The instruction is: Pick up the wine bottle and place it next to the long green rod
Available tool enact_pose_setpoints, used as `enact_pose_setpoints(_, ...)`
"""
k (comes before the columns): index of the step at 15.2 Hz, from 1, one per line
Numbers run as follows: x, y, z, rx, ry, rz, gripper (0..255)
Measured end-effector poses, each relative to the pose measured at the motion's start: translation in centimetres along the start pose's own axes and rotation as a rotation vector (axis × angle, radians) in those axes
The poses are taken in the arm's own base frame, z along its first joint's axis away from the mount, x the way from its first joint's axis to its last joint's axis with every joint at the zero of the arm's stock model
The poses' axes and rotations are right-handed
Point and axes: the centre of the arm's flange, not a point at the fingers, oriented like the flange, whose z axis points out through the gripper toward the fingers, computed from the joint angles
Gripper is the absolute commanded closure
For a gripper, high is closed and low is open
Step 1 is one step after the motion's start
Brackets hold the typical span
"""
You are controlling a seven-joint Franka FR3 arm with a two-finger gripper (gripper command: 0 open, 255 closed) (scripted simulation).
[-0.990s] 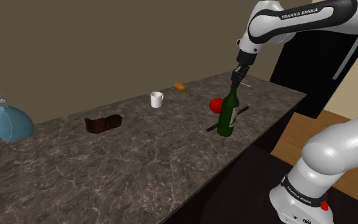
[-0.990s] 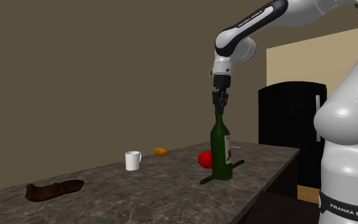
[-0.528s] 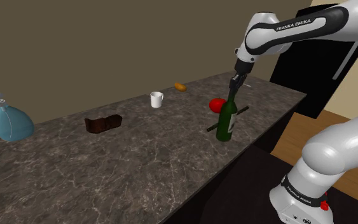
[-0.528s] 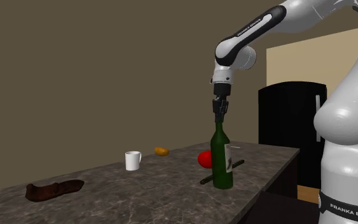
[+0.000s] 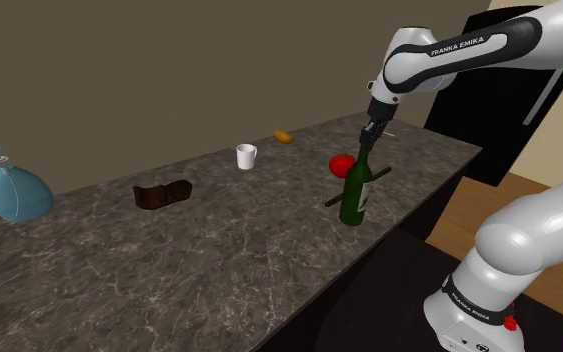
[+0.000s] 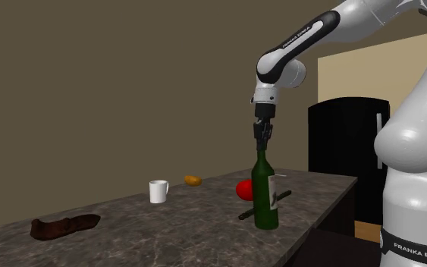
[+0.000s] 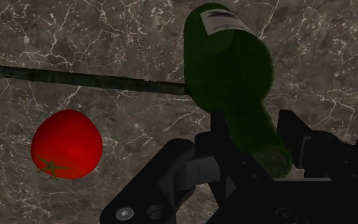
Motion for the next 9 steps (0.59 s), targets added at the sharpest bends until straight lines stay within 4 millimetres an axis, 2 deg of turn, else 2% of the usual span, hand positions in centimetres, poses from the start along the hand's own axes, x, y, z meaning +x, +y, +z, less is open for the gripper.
enact_pose_setpoints(1,0.0,0.0,0.0,0.000,0.000,0.000,0)
enact_pose_setpoints(7,0.0,0.0,0.0,0.000,0.001,0.000,0)
enact_pose_setpoints(9,0.1,-0.2,-1.7,-0.001,0.002,0.000,0)
